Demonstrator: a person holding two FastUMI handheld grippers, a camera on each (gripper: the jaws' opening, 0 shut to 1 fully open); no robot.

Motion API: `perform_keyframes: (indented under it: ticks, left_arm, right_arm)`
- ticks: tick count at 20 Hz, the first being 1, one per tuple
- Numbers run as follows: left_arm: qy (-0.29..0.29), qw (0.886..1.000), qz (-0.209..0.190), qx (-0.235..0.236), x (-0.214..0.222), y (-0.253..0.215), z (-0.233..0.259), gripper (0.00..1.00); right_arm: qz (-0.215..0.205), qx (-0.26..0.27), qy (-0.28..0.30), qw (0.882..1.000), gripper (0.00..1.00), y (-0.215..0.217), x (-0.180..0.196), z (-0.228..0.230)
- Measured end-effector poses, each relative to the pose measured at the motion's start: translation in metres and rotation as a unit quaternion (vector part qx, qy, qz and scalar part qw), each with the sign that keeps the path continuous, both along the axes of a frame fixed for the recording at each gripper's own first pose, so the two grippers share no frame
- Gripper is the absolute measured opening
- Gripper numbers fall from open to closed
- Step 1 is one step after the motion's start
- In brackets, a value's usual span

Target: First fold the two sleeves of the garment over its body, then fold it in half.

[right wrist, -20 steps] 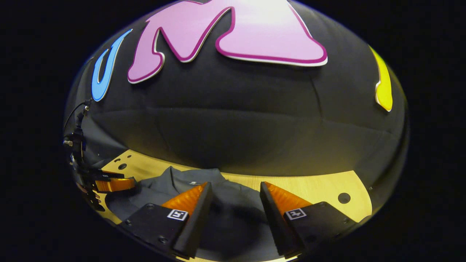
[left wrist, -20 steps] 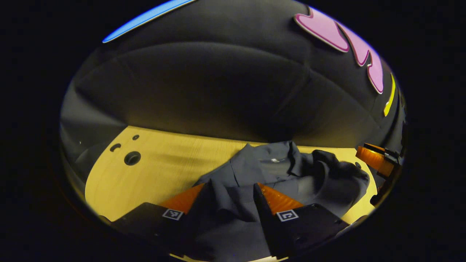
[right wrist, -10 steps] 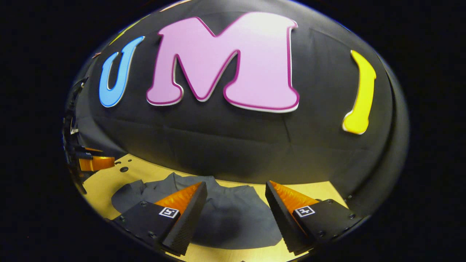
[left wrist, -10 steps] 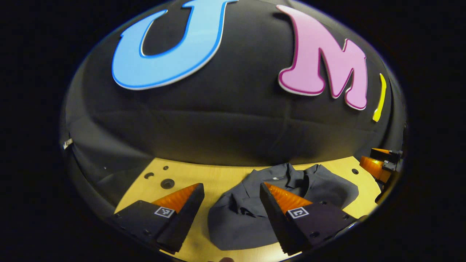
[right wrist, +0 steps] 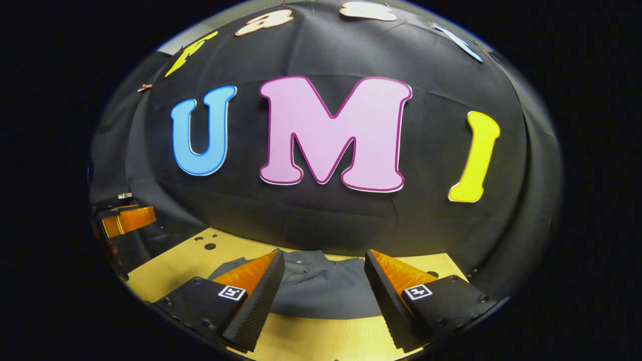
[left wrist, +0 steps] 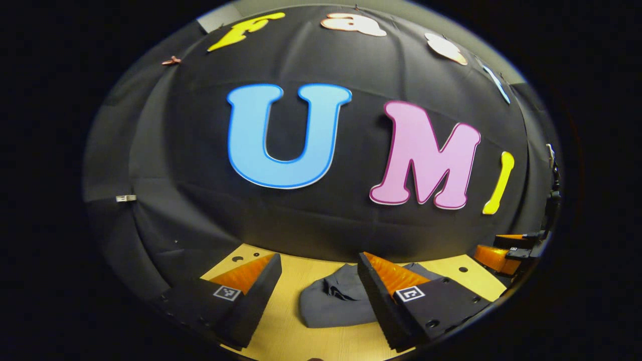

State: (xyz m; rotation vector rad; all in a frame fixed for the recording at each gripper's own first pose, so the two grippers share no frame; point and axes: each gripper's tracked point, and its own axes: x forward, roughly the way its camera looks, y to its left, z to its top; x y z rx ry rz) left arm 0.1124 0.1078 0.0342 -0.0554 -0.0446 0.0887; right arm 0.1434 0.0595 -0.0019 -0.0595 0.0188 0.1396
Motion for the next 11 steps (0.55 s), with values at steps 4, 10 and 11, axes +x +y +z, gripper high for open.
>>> perform_keyframes:
  ticks: [4,10,11]
  left_arm:
    - [0.016,0.999,0.008,-0.027,-0.061,0.015,-0.015,0.96]
    - [0.001,1.000,0.026,0.003,-0.142,0.035,-0.024,0.96]
    - [0.006,1.000,0.026,0.012,-0.151,0.035,-0.028,0.96]
  right_arm:
    - [0.003,0.003,0.011,1.000,0.98,0.010,-0.058,-0.005]
    - [-0.009,0.052,0.029,0.998,0.98,0.013,-0.127,-0.017]
    - [-0.012,0.057,0.025,0.998,0.98,0.011,-0.135,-0.016]
